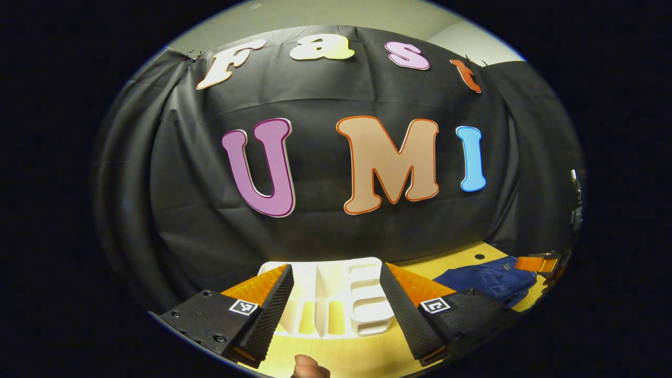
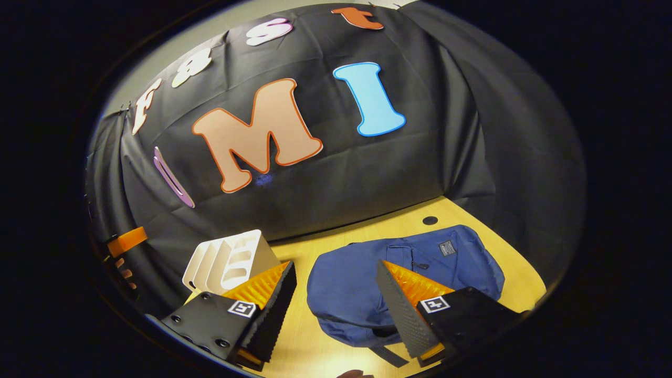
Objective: Open the schoolbag, grab two books from the bookshelf and put them into the schoolbag.
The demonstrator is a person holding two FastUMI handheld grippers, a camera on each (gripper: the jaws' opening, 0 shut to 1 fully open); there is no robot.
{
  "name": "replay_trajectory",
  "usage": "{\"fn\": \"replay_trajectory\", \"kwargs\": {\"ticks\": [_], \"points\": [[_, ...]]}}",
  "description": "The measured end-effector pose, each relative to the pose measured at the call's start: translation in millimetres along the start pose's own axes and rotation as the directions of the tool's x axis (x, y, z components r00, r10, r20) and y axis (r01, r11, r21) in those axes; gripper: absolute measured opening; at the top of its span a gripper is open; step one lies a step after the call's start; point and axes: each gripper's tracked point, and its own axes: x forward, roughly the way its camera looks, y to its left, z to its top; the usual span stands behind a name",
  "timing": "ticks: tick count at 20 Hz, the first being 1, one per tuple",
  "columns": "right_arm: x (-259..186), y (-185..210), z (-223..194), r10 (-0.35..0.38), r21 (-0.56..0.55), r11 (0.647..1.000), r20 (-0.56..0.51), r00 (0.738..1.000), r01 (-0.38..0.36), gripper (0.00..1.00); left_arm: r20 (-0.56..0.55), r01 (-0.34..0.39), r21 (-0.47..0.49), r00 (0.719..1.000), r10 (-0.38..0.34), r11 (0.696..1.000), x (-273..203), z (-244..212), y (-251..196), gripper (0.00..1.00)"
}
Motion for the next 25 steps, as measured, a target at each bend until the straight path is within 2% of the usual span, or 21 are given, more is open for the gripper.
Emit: {"fn": "replay_trajectory", "kwargs": {"ticks": [1,2,3,4,7,9,11,16,17,18,19,20,21,22,23,25], "points": [[-6.3,0.6,1.3,0.001,-0.009,1.000,0.009,1.000,0.000,0.96,0.003,-0.001,0.001,1.000,0.001,1.000,-3.5,-0.4,0.1,0.96],[-11.7,1.2,2.1,-0.002,-0.019,1.000,0.014,1.000,0.002,1.00,0.009,0.000,0.001,1.000,0.000,1.000,-7.1,-0.2,0.4,0.96],[-16.9,1.9,2.5,-0.002,-0.028,1.000,0.021,1.000,0.003,1.00,0.008,0.003,-0.002,1.000,-0.002,1.000,-11.0,-2.4,-0.9,1.00],[-21.7,1.4,3.9,-0.005,-0.036,0.999,0.028,1.000,0.006,1.00,0.008,0.005,-0.005,1.000,-0.005,1.000,-14.7,-5.0,-1.0,0.95],[-34.4,5.7,7.8,-0.010,-0.044,0.999,0.050,0.999,0.013,1.00,0.008,0.008,-0.005,1.000,-0.008,1.000,-19.1,-6.7,-3.1,0.95],[-45.0,10.5,18.4,-0.011,-0.046,0.999,0.092,0.996,0.015,0.96,0.015,0.009,-0.010,1.000,-0.009,1.000,-22.2,-6.4,-3.9,1.00],[-56.7,14.8,34.0,-0.007,-0.044,0.999,0.139,0.990,0.013,1.00,0.024,0.002,-0.007,1.000,-0.002,1.000,-23.5,-4.0,-3.6,1.00],[-79.3,24.6,66.4,-0.021,-0.064,0.997,0.232,0.972,0.037,0.99,0.056,0.001,0.009,0.998,-0.001,1.000,-28.8,3.3,-11.4,1.00],[-84.4,29.5,73.9,-0.017,-0.074,0.997,0.258,0.966,0.038,1.00,0.062,0.003,0.016,0.998,-0.004,1.000,-28.8,5.2,-14.1,0.96],[-89.1,35.7,80.2,-0.009,-0.090,0.995,0.280,0.960,0.035,0.98,0.066,0.005,0.025,0.998,-0.006,1.000,-29.2,5.2,-16.4,0.96],[-94.3,41.5,83.9,0.004,-0.112,0.993,0.299,0.954,0.031,1.00,0.074,0.014,0.030,0.997,-0.016,0.999,-30.2,7.8,-20.7,1.00],[-97.7,46.1,87.6,0.009,-0.138,0.990,0.314,0.949,0.037,1.00,0.080,0.020,0.033,0.997,-0.023,0.999,-31.7,8.6,-24.5,1.00],[-99.7,49.0,89.4,0.013,-0.163,0.986,0.323,0.946,0.042,1.00,0.086,0.022,0.034,0.996,-0.024,0.999,-32.4,9.6,-26.5,0.95],[-100.8,52.0,89.2,0.019,-0.177,0.983,0.326,0.945,0.041,1.00,0.091,0.027,0.034,0.995,-0.030,0.999,-32.0,11.3,-30.0,1.00],[-102.1,55.2,88.2,0.027,-0.182,0.983,0.323,0.946,0.034,1.00,0.093,0.034,0.034,0.995,-0.037,0.999,-30.6,12.3,-33.9,0.96],[-102.8,56.2,88.7,0.036,-0.176,0.984,0.322,0.946,0.023,1.00,0.097,0.040,0.042,0.994,-0.044,0.998,-29.7,13.4,-37.9,0.95]]}}
